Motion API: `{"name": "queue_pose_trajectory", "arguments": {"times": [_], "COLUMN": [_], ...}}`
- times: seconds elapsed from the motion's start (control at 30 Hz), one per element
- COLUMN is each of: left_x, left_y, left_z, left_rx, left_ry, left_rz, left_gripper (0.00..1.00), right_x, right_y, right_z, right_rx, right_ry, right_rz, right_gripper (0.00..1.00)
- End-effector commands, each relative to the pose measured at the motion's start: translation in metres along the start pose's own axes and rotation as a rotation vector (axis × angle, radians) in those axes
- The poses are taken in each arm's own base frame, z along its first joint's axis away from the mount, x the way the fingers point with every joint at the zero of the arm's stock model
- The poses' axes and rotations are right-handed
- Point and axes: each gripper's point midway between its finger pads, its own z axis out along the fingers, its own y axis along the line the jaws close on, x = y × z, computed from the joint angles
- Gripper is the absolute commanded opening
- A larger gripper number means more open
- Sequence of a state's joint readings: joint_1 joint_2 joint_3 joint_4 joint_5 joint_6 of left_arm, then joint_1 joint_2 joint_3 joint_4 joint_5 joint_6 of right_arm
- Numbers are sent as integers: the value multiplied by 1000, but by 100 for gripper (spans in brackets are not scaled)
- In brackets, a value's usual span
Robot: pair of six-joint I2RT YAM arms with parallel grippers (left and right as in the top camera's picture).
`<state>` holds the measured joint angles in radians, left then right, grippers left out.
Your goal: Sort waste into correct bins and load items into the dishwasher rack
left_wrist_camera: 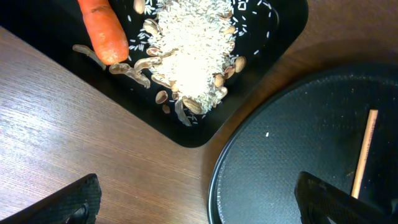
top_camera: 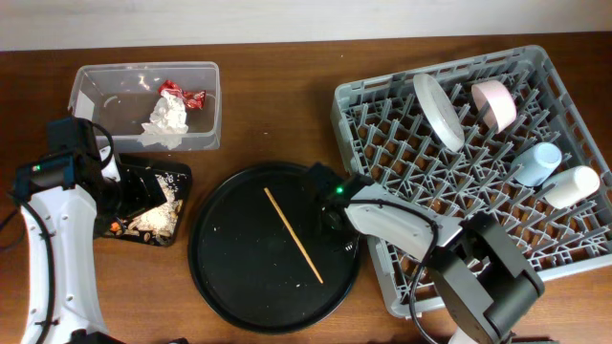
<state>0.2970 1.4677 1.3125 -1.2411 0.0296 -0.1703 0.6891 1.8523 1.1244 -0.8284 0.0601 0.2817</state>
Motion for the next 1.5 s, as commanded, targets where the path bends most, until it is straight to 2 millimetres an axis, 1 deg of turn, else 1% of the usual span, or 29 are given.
{"name": "queue_pose_trajectory", "arguments": {"times": [0.0,0.03,0.1,0.2,0.23,0.3,0.33,0.5,0.53,0.57,0.63,0.67,0.7,0.73,0.8,0.83,0.87,0.9,0.97,1.0,1.03,1.07,1.1,1.13,1.2,1.27,1.3,1.33,1.47], "left_x": [1,1,1,1,1,1,1,1,1,1,1,1,1,1,1,1,1,1,1,1,1,1,1,1,1,1,1,1,1], "left_y": [0,0,0,0,0,0,0,0,0,0,0,0,0,0,0,0,0,0,0,0,0,0,0,0,0,0,0,0,0], "left_z": [-3,-3,-3,-3,-3,-3,-3,-3,-3,-3,-3,-3,-3,-3,-3,-3,-3,-3,-3,-3,-3,-3,-3,-3,-3,-3,-3,-3,-3], "left_rx": [10,10,10,10,10,10,10,9,9,9,9,9,9,10,10,10,9,9,10,9,10,10,9,10,10,10,10,10,10], "left_ry": [-10,-10,-10,-9,-9,-10,-9,-8,-8,-8,-9,-9,-9,-9,-10,-9,-9,-9,-9,-9,-9,-10,-9,-9,-9,-9,-9,-9,-9], "left_rz": [-12,-12,-12,-12,-12,-12,-12,-12,-12,-12,-12,-12,-12,-12,-12,-12,-12,-12,-12,-12,-12,-12,-12,-12,-11,-12,-12,-12,-12], "left_gripper": [99,99,99,99,99,99,99,99,99,99,99,99,99,99,99,99,99,99,99,99,99,99,99,99,99,99,99,99,99], "right_x": [8,8,7,-2,-5,-7,-7,-4,-6,-10,-21,-26,-31,-33,-30,-29,-22,-17,-11,-9,-9,-8,-5,-4,-3,-3,-4,-4,-4], "right_y": [-1,-1,-1,2,3,3,3,3,3,3,5,5,5,1,-28,-41,-68,-95,-132,-138,-135,-136,-136,-135,-134,-134,-134,-135,-142], "right_z": [6,6,7,7,7,6,7,6,0,-8,-36,-54,-78,-96,-141,-153,-161,-157,-146,-138,-129,-118,-100,-88,-69,-63,-63,-64,-65], "right_rx": [13,13,12,2,-1,-5,-5,-2,-4,-9,-25,-38,-55,-54,53,90,125,151,173,140,78,68,74,74,76,76,76,82,118], "right_ry": [28,27,24,-10,-22,-32,-32,-21,-28,-44,-100,-141,-200,-249,-386,-419,-422,-384,-328,-294,-260,-225,-163,-122,-61,-47,-48,-49,-54], "right_rz": [20,20,20,22,22,23,23,23,24,24,27,26,30,36,70,92,158,230,281,284,263,253,235,231,226,225,225,226,233], "right_gripper": [43,42,36,36,39,38,34,27,25,25,25,25,25,24,25,25,25,24,24,24,24,24,24,24,24,25,25,28,29]}}
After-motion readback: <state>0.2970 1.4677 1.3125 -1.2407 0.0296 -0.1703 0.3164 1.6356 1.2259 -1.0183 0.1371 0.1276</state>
